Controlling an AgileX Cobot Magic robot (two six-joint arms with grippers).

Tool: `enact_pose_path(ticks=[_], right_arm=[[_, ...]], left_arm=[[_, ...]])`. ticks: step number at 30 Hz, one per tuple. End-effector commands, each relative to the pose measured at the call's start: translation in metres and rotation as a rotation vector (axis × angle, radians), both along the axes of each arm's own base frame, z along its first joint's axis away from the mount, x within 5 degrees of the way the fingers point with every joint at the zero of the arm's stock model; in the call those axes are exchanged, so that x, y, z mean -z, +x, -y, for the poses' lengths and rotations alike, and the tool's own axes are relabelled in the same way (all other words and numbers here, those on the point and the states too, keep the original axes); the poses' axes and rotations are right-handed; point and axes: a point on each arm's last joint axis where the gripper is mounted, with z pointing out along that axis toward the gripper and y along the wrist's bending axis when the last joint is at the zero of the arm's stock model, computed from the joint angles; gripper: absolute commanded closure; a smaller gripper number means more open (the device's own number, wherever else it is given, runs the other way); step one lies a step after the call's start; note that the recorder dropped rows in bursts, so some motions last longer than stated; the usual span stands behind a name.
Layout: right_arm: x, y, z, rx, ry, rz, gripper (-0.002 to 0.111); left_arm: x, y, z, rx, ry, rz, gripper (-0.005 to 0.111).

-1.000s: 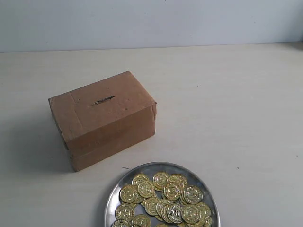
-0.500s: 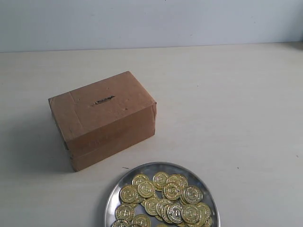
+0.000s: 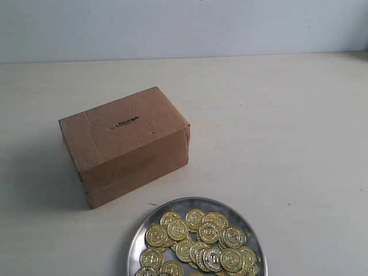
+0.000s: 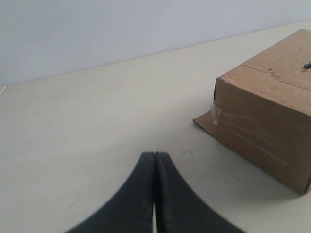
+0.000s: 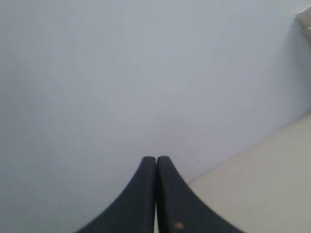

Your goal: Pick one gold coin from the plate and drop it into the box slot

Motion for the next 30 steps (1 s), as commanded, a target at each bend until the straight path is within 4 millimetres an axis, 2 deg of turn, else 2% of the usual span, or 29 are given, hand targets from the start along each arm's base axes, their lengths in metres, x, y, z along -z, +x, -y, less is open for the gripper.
enact_pose_path(ticks=[1,4,8,13,18,25,30], right_arm=[[-0.014,-0.003,-0.001,-0.006,0.001,0.028,0.108],[-0.037,-0.010,-0.004,-0.032,-0.064,0.009,0.108],[-0.065,-0.023,-0.010,-0.077,-0.256,-0.045,0.108],[-0.092,-0.025,-0.026,-0.247,-0.514,-0.127,0.108],[-0.105,-0.008,-0.039,-0.445,-0.727,-0.184,0.108],[-0.127,0.021,-0.052,-0.665,-0.793,-0.289,0.108],[-0.129,0.050,-0.061,-0.766,-0.875,-0.418,0.108]], left_arm=[[0.000,0.000,0.000,-0.005,-0.003,0.012,0.107],[0.000,0.000,0.000,-0.005,-0.003,0.012,0.107],[0.000,0.000,0.000,-0.005,-0.003,0.012,0.107],[0.000,0.000,0.000,-0.005,-0.003,0.012,0.107],[0.000,0.000,0.000,-0.005,-0.003,0.012,0.107],[0.000,0.000,0.000,-0.005,-0.003,0.012,0.107],[0.000,0.000,0.000,-0.005,-0.003,0.012,0.107]])
